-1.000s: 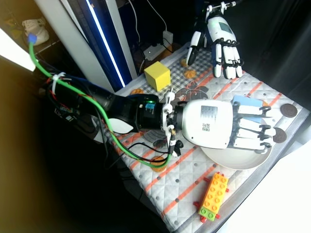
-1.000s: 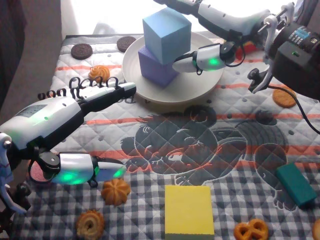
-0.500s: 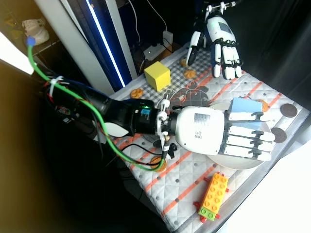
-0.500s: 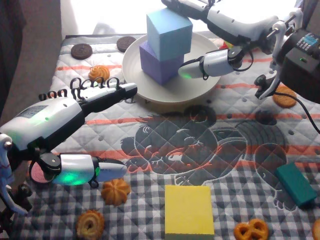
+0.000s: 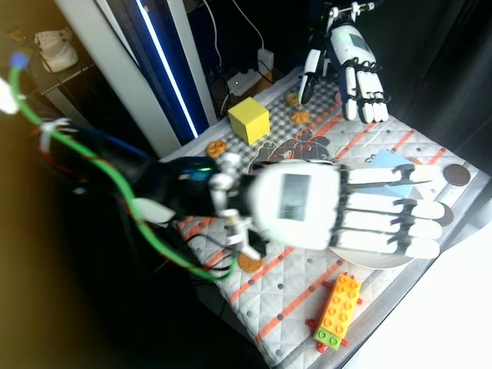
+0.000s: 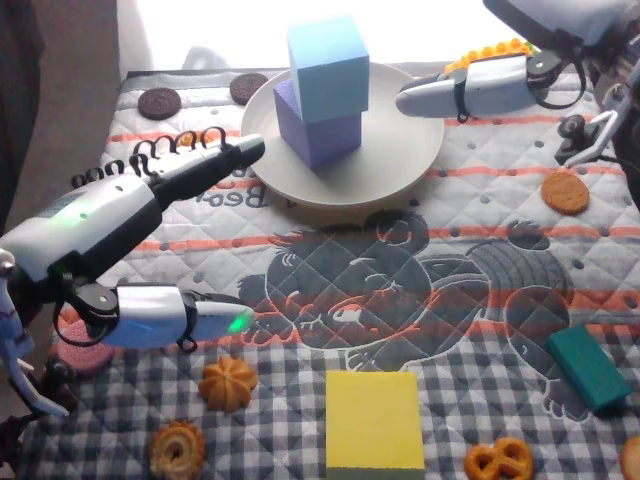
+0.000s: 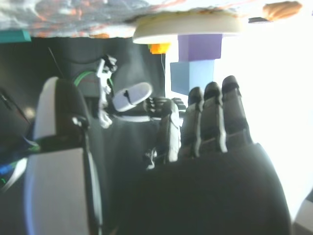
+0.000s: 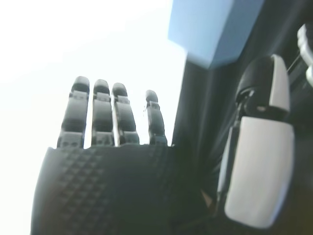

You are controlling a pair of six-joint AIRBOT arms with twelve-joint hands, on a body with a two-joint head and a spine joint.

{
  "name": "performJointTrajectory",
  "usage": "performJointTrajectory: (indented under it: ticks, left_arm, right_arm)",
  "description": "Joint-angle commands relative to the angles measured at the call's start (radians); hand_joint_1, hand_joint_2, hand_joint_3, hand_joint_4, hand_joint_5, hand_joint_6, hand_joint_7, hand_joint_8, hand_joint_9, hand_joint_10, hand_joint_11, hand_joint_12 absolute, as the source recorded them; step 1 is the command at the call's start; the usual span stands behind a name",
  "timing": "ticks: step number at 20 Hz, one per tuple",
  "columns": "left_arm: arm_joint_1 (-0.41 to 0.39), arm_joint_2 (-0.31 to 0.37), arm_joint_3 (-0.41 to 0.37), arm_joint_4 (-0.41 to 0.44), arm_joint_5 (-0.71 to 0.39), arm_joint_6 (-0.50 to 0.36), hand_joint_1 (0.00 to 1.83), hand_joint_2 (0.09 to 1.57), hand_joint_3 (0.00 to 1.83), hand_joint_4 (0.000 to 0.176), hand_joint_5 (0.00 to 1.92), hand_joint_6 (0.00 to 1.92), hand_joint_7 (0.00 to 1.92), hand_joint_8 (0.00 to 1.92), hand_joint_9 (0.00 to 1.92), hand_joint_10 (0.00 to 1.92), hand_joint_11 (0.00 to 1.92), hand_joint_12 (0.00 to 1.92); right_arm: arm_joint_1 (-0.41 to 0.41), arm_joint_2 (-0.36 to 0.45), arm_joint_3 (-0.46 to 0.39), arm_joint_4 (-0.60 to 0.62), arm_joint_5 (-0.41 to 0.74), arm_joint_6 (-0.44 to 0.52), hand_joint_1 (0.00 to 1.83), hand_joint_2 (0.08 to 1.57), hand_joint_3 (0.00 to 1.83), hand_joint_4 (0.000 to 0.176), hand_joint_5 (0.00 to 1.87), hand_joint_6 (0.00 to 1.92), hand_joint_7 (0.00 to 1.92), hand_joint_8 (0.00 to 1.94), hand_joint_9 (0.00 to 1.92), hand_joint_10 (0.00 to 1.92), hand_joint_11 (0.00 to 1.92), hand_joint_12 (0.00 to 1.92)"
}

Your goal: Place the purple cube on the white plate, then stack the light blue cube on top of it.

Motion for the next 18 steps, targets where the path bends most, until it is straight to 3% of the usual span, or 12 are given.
performJointTrajectory:
  ticks: [1, 6, 7, 8, 9, 10, 13, 14, 15, 16, 17, 18]
  left_arm:
    - [-0.001, 0.004, 0.009, 0.009, -0.119, -0.021, 0.94, 0.94, 0.0, 0.15, 0.12, 0.01, 0.07, 0.0, 0.01, 0.0, 0.0, 0.0]
    - [-0.001, 0.003, 0.008, 0.006, -0.137, -0.024, 0.9, 0.96, 0.01, 0.176, 0.1, 0.0, 0.07, 0.01, 0.0, 0.0, 0.0, 0.0]
    - [0.0, 0.008, 0.003, 0.006, -0.152, -0.025, 0.9, 0.97, 0.01, 0.169, 0.12, 0.01, 0.09, 0.01, 0.0, 0.0, 0.0, 0.0]
    - [0.005, 0.015, -0.001, 0.006, -0.169, -0.03, 0.87, 0.99, 0.02, 0.135, 0.11, 0.0, 0.09, 0.01, 0.0, 0.0, 0.0, 0.0]
    - [0.01, 0.021, -0.004, 0.006, -0.182, -0.04, 0.86, 1.0, 0.02, 0.134, 0.08, 0.0, 0.07, 0.0, 0.0, 0.0, 0.0, 0.0]
    - [0.028, 0.036, -0.006, 0.012, -0.217, -0.105, 0.84, 1.01, 0.02, 0.108, 0.04, 0.0, 0.03, 0.0, 0.0, 0.0, 0.0, 0.0]
    - [0.086, 0.076, 0.003, 0.015, -0.321, -0.303, 0.67, 0.96, 0.0, 0.151, 0.0, 0.0, 0.0, 0.0, 0.0, 0.0, 0.0, 0.0]
    - [0.115, 0.088, 0.01, 0.015, -0.382, -0.385, 0.74, 1.01, 0.01, 0.127, 0.0, 0.0, 0.0, 0.0, 0.0, 0.0, 0.0, 0.0]
    - [0.145, 0.098, 0.016, 0.013, -0.433, -0.462, 0.74, 1.02, 0.01, 0.118, 0.0, 0.0, 0.01, 0.0, 0.0, 0.0, 0.0, 0.0]
    - [0.207, 0.115, 0.022, 0.004, -0.54, -0.603, 0.65, 1.01, 0.01, 0.132, 0.0, 0.0, 0.04, 0.01, 0.02, 0.01, 0.0, 0.0]
    - [0.234, 0.121, 0.023, -0.002, -0.575, -0.645, 0.63, 0.99, 0.0, 0.12, 0.0, 0.0, 0.05, 0.01, 0.04, 0.01, 0.05, 0.02]
    - [0.277, 0.127, 0.023, -0.016, -0.641, -0.71, 0.62, 0.98, 0.01, 0.093, 0.0, 0.0, 0.07, 0.02, 0.07, 0.0, 0.01, 0.24]
  right_arm:
    - [0.005, 0.003, -0.006, 0.007, 0.143, 0.007, 0.64, 0.85, 0.0, 0.176, 0.0, 0.0, 0.0, 0.0, 0.0, 0.0, 0.0, 0.0]
    - [0.003, 0.038, -0.029, 0.009, 0.184, 0.006, 0.62, 0.88, 0.01, 0.176, 0.0, 0.0, 0.0, 0.0, 0.0, 0.0, 0.0, 0.0]
    - [-0.014, 0.068, -0.053, 0.018, 0.214, 0.004, 0.6, 0.87, 0.0, 0.176, 0.0, 0.0, 0.0, 0.0, 0.0, 0.0, 0.0, 0.0]
    - [-0.036, 0.09, -0.072, 0.028, 0.243, 0.004, 0.66, 0.87, 0.0, 0.176, 0.0, 0.0, 0.0, 0.0, 0.0, 0.0, 0.0, 0.0]
    - [-0.049, 0.107, -0.086, 0.034, 0.265, 0.003, 0.67, 0.87, 0.0, 0.176, 0.0, 0.0, 0.0, 0.0, 0.0, 0.0, 0.0, 0.0]
    - [-0.075, 0.144, -0.12, 0.044, 0.311, 0.002, 0.72, 0.87, 0.0, 0.176, 0.0, 0.0, 0.0, 0.0, 0.0, 0.0, 0.0, 0.0]
    - [-0.202, 0.232, -0.214, 0.089, 0.45, 0.001, 0.74, 0.85, 0.0, 0.176, 0.0, 0.0, 0.0, 0.0, 0.0, 0.0, 0.0, 0.0]
    - [-0.268, 0.267, -0.253, 0.115, 0.516, 0.001, 0.73, 0.86, 0.0, 0.176, 0.0, 0.0, 0.0, 0.0, 0.0, 0.0, 0.0, 0.0]
    - [-0.328, 0.295, -0.288, 0.146, 0.575, 0.001, 0.72, 0.88, 0.01, 0.176, 0.0, 0.0, 0.0, 0.0, 0.0, 0.0, 0.0, 0.0]
    - [-0.449, 0.342, -0.349, 0.2, 0.678, 0.001, 0.7, 0.87, 0.0, 0.176, 0.0, 0.0, 0.0, 0.0, 0.0, 0.0, 0.0, 0.0]
    - [-0.49, 0.355, -0.368, 0.221, 0.716, 0.001, 0.68, 0.86, 0.0, 0.176, 0.0, 0.0, 0.0, 0.0, 0.0, 0.0, 0.0, 0.0]
    - [-0.556, 0.37, -0.406, 0.247, 0.771, 0.001, 0.67, 0.86, 0.0, 0.176, 0.0, 0.0, 0.0, 0.0, 0.0, 0.0, 0.0, 0.0]
